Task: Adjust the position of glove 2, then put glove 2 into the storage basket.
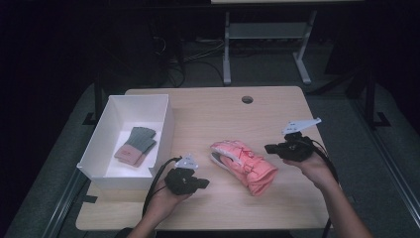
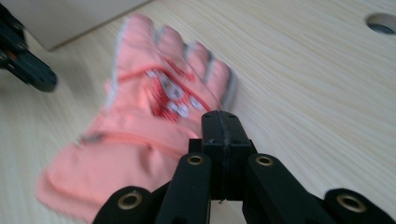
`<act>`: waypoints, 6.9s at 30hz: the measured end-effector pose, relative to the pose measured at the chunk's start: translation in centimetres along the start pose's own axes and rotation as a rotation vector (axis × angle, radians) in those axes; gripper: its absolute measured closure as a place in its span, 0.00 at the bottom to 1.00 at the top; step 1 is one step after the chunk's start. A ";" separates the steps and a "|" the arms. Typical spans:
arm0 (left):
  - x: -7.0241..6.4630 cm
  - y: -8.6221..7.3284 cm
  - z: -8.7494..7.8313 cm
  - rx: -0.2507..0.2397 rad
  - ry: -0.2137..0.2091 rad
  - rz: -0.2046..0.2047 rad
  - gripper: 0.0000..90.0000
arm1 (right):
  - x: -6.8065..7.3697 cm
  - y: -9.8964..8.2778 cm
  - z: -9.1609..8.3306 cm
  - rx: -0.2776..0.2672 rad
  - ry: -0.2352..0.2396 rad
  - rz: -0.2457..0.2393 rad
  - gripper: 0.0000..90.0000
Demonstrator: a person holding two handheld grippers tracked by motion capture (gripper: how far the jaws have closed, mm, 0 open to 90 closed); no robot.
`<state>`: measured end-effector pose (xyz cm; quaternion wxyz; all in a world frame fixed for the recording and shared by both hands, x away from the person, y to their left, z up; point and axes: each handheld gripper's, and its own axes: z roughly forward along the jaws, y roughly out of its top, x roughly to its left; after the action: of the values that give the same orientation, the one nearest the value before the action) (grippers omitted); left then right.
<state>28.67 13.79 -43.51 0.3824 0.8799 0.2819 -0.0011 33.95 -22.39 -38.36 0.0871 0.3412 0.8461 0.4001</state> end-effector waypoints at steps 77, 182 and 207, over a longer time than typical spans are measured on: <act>5.2 6.6 6.6 -0.032 -0.034 0.002 1.00 | 7.9 -4.5 7.1 0.141 0.310 -0.190 1.00; 3.1 11.5 5.1 0.174 -0.242 -0.085 0.69 | 4.0 -9.3 0.7 0.026 -0.032 0.019 0.15; 3.6 15.1 -3.2 0.115 -0.157 -0.082 0.68 | 3.9 -9.4 0.8 0.009 -0.039 0.025 0.15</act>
<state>38.55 9.46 -31.95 0.3519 0.8854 0.2861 -0.1019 26.59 -23.60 -45.27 0.0972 0.3601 0.8416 0.3907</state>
